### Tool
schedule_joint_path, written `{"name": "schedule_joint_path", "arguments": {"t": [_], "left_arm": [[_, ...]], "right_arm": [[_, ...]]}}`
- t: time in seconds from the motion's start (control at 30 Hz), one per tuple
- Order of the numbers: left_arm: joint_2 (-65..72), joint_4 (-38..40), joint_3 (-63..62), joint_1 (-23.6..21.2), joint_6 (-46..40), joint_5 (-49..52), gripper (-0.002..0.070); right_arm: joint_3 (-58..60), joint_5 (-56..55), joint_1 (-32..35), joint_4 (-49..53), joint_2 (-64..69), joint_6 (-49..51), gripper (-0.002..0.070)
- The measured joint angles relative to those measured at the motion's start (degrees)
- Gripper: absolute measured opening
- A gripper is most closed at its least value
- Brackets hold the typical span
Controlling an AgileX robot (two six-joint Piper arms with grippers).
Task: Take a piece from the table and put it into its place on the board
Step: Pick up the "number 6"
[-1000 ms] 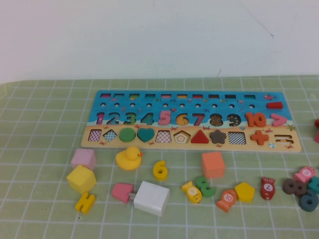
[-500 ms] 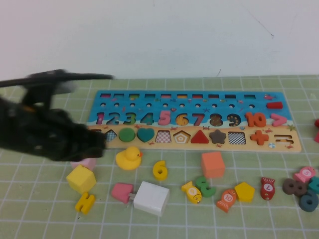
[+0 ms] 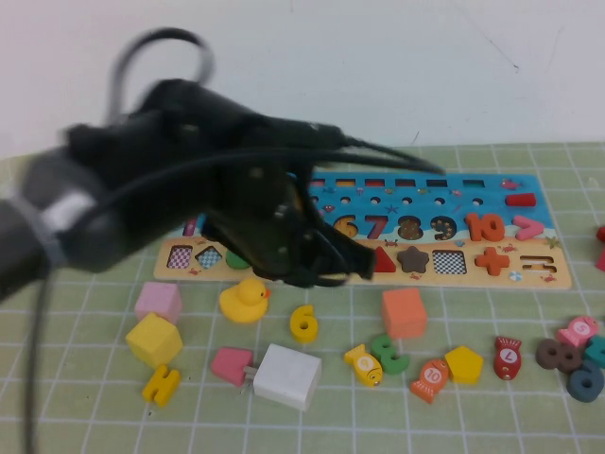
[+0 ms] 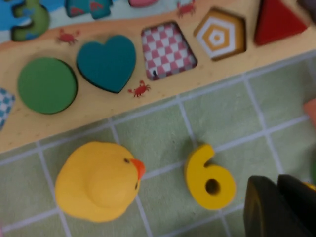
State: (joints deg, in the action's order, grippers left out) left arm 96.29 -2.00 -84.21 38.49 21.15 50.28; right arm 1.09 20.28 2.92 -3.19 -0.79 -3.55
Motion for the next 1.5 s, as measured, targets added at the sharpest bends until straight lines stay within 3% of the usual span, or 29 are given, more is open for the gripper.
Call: {"name": "schedule_joint_path", "arguments": {"t": [0.07,0.3,0.4,0.67,1.03,1.13,1.3,1.5], "left_arm": [[4.2,-2.9,-3.2,1.7,0.0,3.3,0.0063],[12.8,-8.9,-8.6,4.6,4.8,8.0,0.0379],[14.3,-9.2,-8.9,4.6,8.3,8.3,0.0427],[15.8,-10.5,-9.0,4.6,13.5,8.5,0.0442],[15.9,-11.3,-9.0,4.7,11.9,11.8,0.0437],[15.9,-11.3,-9.0,4.7,11.6,11.8,0.04],[15.9,-11.2,-9.0,4.7,10.9,11.9,0.0272],[15.9,-11.2,-9.0,4.7,10.7,11.9,0.0263]], "right_arm": [[0.0,0.0,0.0,0.0,0.0,0.0,-0.0003],[0.0,0.0,0.0,0.0,0.0,0.0,-0.0003],[0.0,0.0,0.0,0.0,0.0,0.0,-0.0003],[0.0,0.0,0.0,0.0,0.0,0.0,-0.0003],[0.0,0.0,0.0,0.0,0.0,0.0,-0.0003],[0.0,0.0,0.0,0.0,0.0,0.0,-0.0003],[0.0,0.0,0.0,0.0,0.0,0.0,-0.0003],[0.0,0.0,0.0,0.0,0.0,0.0,-0.0003]]}}
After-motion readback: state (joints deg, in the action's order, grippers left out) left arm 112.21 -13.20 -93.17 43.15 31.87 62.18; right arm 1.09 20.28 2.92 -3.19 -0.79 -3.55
